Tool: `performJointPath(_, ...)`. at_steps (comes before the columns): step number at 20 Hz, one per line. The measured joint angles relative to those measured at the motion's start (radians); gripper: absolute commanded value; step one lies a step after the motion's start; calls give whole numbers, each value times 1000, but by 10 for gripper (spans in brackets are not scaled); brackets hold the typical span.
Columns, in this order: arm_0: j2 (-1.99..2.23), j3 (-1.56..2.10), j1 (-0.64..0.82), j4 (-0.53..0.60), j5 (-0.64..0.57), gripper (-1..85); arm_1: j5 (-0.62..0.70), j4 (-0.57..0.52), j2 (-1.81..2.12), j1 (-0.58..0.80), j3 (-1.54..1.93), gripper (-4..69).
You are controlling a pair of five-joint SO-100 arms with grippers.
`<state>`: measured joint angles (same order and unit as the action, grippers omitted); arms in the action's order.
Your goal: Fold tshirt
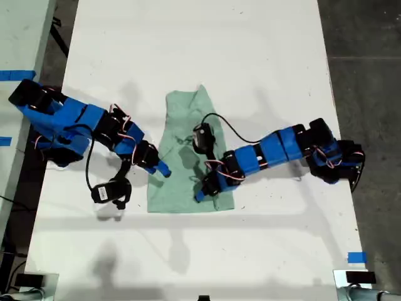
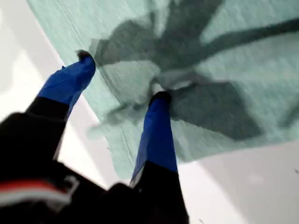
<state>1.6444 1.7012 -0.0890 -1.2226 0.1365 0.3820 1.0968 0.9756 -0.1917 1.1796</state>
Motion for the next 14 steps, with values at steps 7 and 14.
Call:
performJointPath(7, 67, 75, -28, -74, 77, 156, 38, 227, 212, 0, -6, 255)
performJointPath(14, 91, 325, -35, 158, 115, 157, 51, 238, 221, 0, -6, 242)
